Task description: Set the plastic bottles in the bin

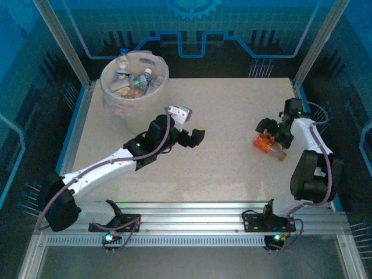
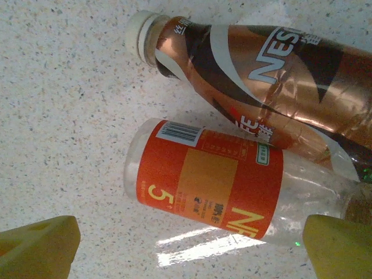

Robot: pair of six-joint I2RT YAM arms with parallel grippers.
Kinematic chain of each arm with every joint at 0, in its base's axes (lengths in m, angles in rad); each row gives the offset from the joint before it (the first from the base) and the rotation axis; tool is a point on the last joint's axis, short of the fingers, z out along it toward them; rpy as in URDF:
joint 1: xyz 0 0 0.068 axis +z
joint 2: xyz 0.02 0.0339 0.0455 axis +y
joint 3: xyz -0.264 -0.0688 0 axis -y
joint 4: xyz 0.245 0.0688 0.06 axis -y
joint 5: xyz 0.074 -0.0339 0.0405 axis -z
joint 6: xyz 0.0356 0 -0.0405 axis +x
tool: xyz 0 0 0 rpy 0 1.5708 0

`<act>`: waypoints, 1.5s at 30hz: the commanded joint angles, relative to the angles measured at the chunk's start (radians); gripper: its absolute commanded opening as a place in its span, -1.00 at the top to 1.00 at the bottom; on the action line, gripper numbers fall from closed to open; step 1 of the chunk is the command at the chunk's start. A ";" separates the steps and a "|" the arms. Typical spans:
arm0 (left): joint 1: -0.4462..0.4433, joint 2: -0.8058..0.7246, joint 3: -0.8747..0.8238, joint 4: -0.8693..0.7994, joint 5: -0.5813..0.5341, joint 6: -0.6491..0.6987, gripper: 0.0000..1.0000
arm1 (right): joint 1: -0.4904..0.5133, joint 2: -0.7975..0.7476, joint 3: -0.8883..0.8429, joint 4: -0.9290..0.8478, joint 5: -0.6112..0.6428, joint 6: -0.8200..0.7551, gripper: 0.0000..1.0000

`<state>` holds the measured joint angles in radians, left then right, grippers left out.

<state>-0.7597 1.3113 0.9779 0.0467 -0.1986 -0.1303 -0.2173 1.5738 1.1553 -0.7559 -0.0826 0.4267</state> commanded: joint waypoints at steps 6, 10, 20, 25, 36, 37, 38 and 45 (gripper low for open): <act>-0.027 0.062 -0.040 0.114 -0.025 -0.060 -0.98 | 0.032 0.043 -0.012 0.023 0.019 -0.014 -0.99; -0.030 0.081 -0.036 0.117 -0.028 -0.066 -0.98 | 0.059 0.062 -0.003 0.016 0.035 -0.012 -0.99; -0.030 0.133 -0.016 0.113 -0.034 -0.076 -0.98 | 0.159 0.097 0.000 -0.021 0.011 0.045 -0.99; -0.032 0.156 -0.007 0.125 -0.033 -0.080 -0.98 | 0.265 0.091 -0.020 -0.005 -0.048 0.112 -0.99; -0.033 0.177 -0.001 0.140 -0.051 -0.081 -0.98 | 0.400 0.031 0.111 -0.003 -0.188 0.142 -0.99; -0.034 0.179 -0.006 0.143 -0.052 -0.088 -0.98 | 0.394 0.024 0.132 -0.021 -0.167 0.125 -1.00; -0.033 0.180 -0.008 0.144 -0.054 -0.094 -0.98 | 0.382 0.020 0.150 -0.042 -0.141 0.108 -0.99; -0.036 0.172 -0.025 0.151 -0.074 -0.117 -0.98 | 0.262 0.031 0.125 -0.087 -0.052 0.026 -0.99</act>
<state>-0.7872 1.4803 0.9470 0.1638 -0.2440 -0.2203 0.0959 1.6032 1.3060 -0.7830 -0.1753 0.5030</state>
